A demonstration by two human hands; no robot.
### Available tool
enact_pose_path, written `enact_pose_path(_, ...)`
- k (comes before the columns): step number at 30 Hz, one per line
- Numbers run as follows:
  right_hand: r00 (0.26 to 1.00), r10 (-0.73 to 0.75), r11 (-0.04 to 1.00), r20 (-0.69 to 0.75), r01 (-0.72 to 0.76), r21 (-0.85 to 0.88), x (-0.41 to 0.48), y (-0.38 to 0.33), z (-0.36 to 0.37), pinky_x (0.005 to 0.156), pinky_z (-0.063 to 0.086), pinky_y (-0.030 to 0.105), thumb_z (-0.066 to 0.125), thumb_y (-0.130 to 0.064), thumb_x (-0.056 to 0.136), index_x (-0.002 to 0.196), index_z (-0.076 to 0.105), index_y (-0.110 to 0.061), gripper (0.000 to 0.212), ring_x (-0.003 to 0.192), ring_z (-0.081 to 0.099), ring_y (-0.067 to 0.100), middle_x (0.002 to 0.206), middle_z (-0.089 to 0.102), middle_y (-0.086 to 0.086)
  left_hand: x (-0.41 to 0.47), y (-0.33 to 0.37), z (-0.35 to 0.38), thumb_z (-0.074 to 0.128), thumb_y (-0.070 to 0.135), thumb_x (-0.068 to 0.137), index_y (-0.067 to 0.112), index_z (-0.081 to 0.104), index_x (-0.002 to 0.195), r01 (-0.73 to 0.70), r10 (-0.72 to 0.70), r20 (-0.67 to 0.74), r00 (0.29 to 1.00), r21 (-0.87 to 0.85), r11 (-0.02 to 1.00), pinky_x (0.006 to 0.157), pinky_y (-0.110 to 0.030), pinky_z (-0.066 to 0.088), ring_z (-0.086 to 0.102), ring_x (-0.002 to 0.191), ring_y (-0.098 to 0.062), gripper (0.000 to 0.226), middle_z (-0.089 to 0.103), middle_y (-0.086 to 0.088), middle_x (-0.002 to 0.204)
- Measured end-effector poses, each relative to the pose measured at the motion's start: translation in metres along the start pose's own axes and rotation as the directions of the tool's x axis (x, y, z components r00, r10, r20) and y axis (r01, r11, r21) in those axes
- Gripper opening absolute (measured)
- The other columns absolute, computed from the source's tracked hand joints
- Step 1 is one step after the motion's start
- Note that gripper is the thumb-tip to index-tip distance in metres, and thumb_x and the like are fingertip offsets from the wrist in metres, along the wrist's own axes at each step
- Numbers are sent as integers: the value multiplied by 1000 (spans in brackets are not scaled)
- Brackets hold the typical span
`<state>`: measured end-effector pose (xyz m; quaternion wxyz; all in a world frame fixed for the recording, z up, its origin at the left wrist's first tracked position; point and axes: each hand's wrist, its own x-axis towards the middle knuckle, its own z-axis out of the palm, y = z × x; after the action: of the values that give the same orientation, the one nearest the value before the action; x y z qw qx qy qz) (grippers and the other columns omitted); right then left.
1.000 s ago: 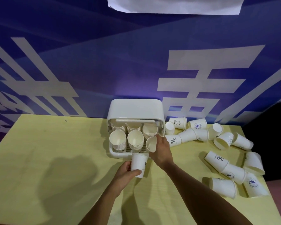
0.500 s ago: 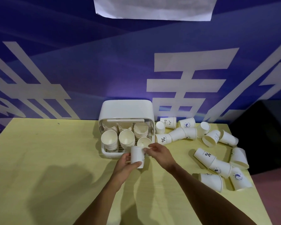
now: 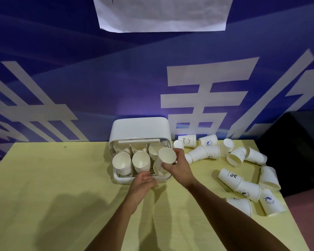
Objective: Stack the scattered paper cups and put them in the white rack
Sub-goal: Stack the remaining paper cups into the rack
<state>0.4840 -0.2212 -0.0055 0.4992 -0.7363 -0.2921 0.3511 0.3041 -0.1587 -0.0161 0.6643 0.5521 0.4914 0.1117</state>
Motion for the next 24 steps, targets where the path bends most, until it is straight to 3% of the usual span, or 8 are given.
enact_pose_path(4,995,-77,987,70,86,-135,5,9,13,82,44,19,82,-27,75,127,41,-35,67,106,55,3,118,56,-16,-2,-3,-10,80,45,63,26,60,120,6,-6,-6,1000,28,1000,80,-25,46,65,105,-9,63,67,5,117)
enact_pose_path(6,992,-99,972,84,114,-203,7,14,17,85,45,25,83,-28,76,130,44,-27,66,107,56,9,120,58,-10,-3,-7,-15,80,46,62,28,61,119,3,-3,-9,1000,50,999,81,-25,46,65,106,-9,62,67,6,116)
enact_pose_path(11,996,-53,951,68,71,-302,11,22,20,93,49,35,86,-29,73,132,47,-20,72,111,57,18,122,60,-3,-3,-16,-22,82,35,77,27,61,117,29,-28,-12,1000,87,996,85,-27,48,64,107,-9,46,67,7,118)
enact_pose_path(14,997,-4,934,82,33,-355,8,30,10,106,43,36,84,-26,74,147,38,-15,87,130,49,23,141,52,3,-4,-15,-16,83,41,69,26,62,115,42,-41,-9,999,97,994,85,-28,49,64,106,-10,53,66,7,117)
enact_pose_path(18,998,52,923,18,-41,-382,-2,45,-19,111,37,32,83,-30,77,151,35,-13,90,138,43,21,152,43,4,-2,-8,7,80,48,61,28,63,113,33,-39,46,998,140,990,80,-26,49,65,102,-8,59,67,8,116)
enact_pose_path(24,982,131,908,-138,-175,-381,-24,69,-90,105,42,34,80,-34,79,148,37,-15,83,132,47,21,149,45,5,5,-5,65,81,34,79,28,62,113,21,-61,159,985,244,969,82,-27,49,64,104,-8,40,66,7,118)
